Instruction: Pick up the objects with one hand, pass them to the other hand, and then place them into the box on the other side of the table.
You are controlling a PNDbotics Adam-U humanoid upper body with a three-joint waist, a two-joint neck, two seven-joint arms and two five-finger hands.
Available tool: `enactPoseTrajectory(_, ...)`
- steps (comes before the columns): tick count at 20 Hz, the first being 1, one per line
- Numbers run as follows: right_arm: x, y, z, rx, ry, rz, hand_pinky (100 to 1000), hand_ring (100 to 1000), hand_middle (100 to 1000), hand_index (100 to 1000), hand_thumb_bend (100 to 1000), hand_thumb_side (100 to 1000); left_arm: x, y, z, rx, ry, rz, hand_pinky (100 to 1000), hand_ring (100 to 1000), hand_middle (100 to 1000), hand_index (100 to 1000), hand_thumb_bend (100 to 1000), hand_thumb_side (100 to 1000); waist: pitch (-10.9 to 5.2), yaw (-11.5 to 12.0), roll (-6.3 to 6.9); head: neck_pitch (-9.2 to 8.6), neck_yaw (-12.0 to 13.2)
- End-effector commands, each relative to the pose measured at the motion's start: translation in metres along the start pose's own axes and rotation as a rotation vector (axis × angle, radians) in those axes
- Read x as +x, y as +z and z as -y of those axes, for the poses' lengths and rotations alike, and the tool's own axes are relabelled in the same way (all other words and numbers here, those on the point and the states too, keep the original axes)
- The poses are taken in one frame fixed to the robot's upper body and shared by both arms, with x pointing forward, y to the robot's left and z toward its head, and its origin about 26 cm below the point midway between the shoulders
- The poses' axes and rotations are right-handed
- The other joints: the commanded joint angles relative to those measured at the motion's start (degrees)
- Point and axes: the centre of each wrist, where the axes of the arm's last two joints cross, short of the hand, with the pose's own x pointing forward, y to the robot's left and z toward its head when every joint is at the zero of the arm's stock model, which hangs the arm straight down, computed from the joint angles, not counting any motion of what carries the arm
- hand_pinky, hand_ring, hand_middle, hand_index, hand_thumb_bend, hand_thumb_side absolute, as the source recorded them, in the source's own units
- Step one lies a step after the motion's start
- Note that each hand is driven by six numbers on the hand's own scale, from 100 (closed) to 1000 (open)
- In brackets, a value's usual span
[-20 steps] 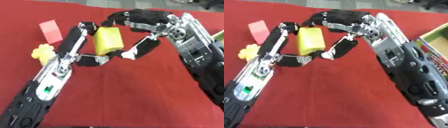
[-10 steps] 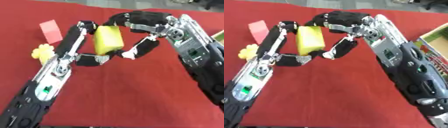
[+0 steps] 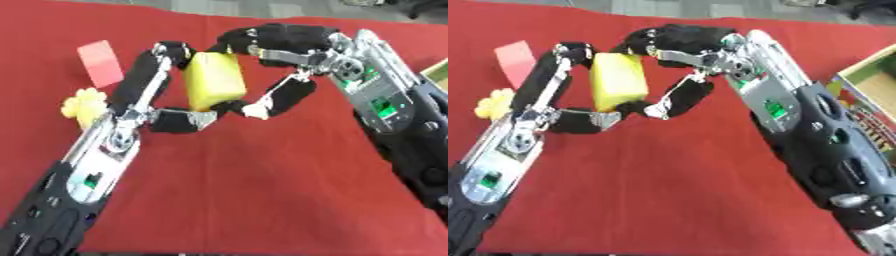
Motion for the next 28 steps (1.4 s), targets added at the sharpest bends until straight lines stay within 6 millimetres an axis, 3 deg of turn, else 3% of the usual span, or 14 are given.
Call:
enactPoseTrajectory(1, -0.0025, 0.0033, 0.0066, -0.035, -0.024, -0.008, 930, 989, 609, 833, 177, 291, 0.0072, -0.0056, -0.0075, 0.018, 0.0, 0.034, 605, 510, 445, 533, 100, 265, -0.81, 0.1, 0.33, -0.45, -0.1)
enactPoseTrajectory(11, 0.0027, 0.0034, 0.0093, -0.065, -0.114, 0.024, 888, 890, 496, 667, 107, 241, 0.0058, -0.0062, -0.0055, -0.002, -0.003, 0.024, 619, 518, 454, 547, 100, 239, -0.86, 0.0, 0.36, -0.52, 0.0)
enactPoseTrajectory(13, 0.0032, 0.0035, 0.0095, -0.066, -0.122, 0.03, 880, 874, 479, 629, 101, 230, 0.0056, -0.0063, -0.0056, -0.005, -0.005, 0.021, 633, 528, 471, 565, 100, 180, -0.87, 0.0, 0.37, -0.56, 0.0)
enactPoseTrajectory(14, 0.0033, 0.0036, 0.0094, -0.067, -0.126, 0.032, 877, 865, 472, 573, 100, 221, 0.0053, -0.0062, -0.0055, -0.009, -0.007, 0.019, 662, 553, 504, 596, 100, 100, -0.87, 0.0, 0.36, -0.57, 0.0)
enactPoseTrajectory(15, 0.0033, 0.0037, 0.0093, -0.069, -0.131, 0.036, 876, 864, 471, 560, 100, 218, 0.0049, -0.0061, -0.0056, -0.016, -0.011, 0.017, 670, 563, 518, 609, 100, 100, -0.87, 0.0, 0.36, -0.57, 0.0)
enactPoseTrajectory(16, 0.0034, 0.0038, 0.0093, -0.072, -0.138, 0.04, 872, 854, 462, 535, 100, 203, 0.0044, -0.0058, -0.0056, -0.025, -0.017, 0.014, 712, 618, 597, 677, 100, 100, -0.87, 0.0, 0.37, -0.54, 0.0)
enactPoseTrajectory(20, 0.0045, 0.0046, 0.0107, -0.076, -0.149, 0.054, 869, 848, 453, 522, 100, 196, 0.0025, -0.005, -0.0056, -0.076, -0.052, 0.008, 773, 705, 701, 766, 100, 100, -0.9, 0.0, 0.43, -0.54, -0.1)
enactPoseTrajectory(23, 0.0049, 0.0053, 0.0115, -0.074, -0.149, 0.059, 866, 844, 445, 510, 100, 198, 0.002, -0.0047, -0.0063, -0.1, -0.076, 0.011, 786, 724, 715, 811, 246, 100, -0.92, -0.1, 0.47, -0.53, -0.1)
enactPoseTrajectory(24, 0.005, 0.0056, 0.0117, -0.074, -0.148, 0.06, 864, 842, 441, 505, 100, 201, 0.0019, -0.0045, -0.0065, -0.105, -0.083, 0.012, 796, 737, 691, 839, 350, 100, -0.92, -0.1, 0.49, -0.52, -0.2)
enactPoseTrajectory(25, 0.0051, 0.0059, 0.012, -0.073, -0.146, 0.061, 864, 842, 441, 505, 100, 201, 0.0017, -0.0045, -0.0067, -0.111, -0.091, 0.014, 797, 738, 688, 841, 364, 100, -0.93, -0.1, 0.51, -0.5, -0.2)
enactPoseTrajectory(26, 0.0051, 0.0062, 0.0124, -0.073, -0.145, 0.061, 863, 841, 438, 500, 100, 202, 0.0017, -0.0044, -0.007, -0.117, -0.098, 0.018, 802, 743, 664, 850, 489, 121, -0.92, -0.1, 0.54, -0.48, -0.2)
enactPoseTrajectory(28, 0.005, 0.0069, 0.0129, -0.073, -0.144, 0.061, 862, 839, 434, 496, 100, 204, 0.0014, -0.0039, -0.0078, -0.12, -0.11, 0.025, 807, 751, 650, 864, 596, 204, -0.93, -0.1, 0.61, -0.45, -0.2)
